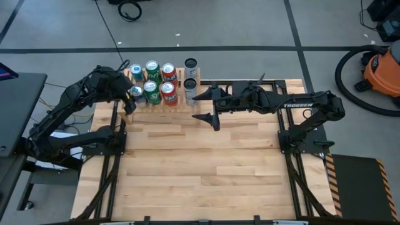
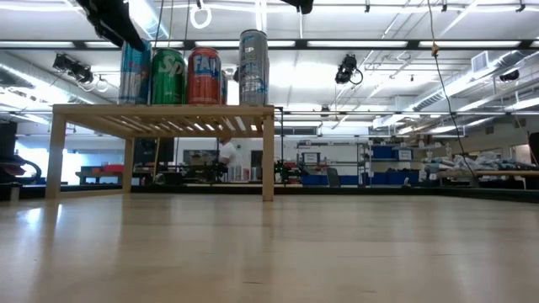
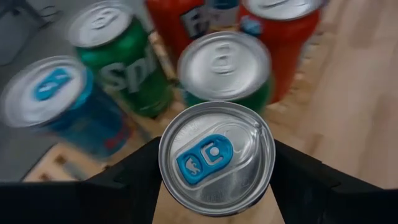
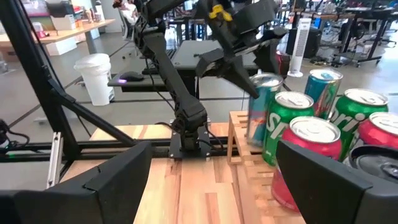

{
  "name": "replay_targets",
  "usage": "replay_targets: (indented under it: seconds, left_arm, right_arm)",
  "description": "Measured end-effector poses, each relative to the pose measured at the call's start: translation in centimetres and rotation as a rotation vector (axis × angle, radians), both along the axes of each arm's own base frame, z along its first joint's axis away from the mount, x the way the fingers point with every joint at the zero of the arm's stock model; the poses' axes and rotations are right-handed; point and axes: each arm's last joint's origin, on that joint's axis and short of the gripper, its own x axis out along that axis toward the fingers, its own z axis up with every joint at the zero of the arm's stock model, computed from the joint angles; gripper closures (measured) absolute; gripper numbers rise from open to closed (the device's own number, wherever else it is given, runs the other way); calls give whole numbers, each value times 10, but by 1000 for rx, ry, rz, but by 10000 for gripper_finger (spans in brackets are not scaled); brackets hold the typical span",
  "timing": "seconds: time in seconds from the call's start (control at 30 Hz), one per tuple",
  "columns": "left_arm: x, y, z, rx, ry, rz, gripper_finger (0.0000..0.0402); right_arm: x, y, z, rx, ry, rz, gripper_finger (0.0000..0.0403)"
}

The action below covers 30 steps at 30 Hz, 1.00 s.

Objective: Place canned beverage on shelf
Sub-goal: Put the blue soda can on the shelf

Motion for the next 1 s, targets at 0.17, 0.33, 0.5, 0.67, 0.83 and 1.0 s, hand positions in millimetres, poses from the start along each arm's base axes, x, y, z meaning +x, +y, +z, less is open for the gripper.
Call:
replay_targets:
  seconds: [0.17,0.33,0.5,0.67,0.83,1.0]
  left_arm:
    - [-5,4,0,38,39,21,147]
    - [-9,8,0,64,74,14,147]
    - [-14,9,-2,38,70,-40,146]
    - [-15,10,-2,42,65,-117,145]
    - [-16,11,-2,55,68,-177,143]
    - [-19,13,-2,69,78,-180,143]
  right_arm:
    - [0,4,-2,0,22,11,48]
    - [0,5,-2,0,23,14,48]
    - [0,5,-2,-1,23,14,48]
    - [0,5,-2,-1,22,14,48]
    - [0,5,-2,0,22,14,48]
    - [0,5,-2,0,26,14,48]
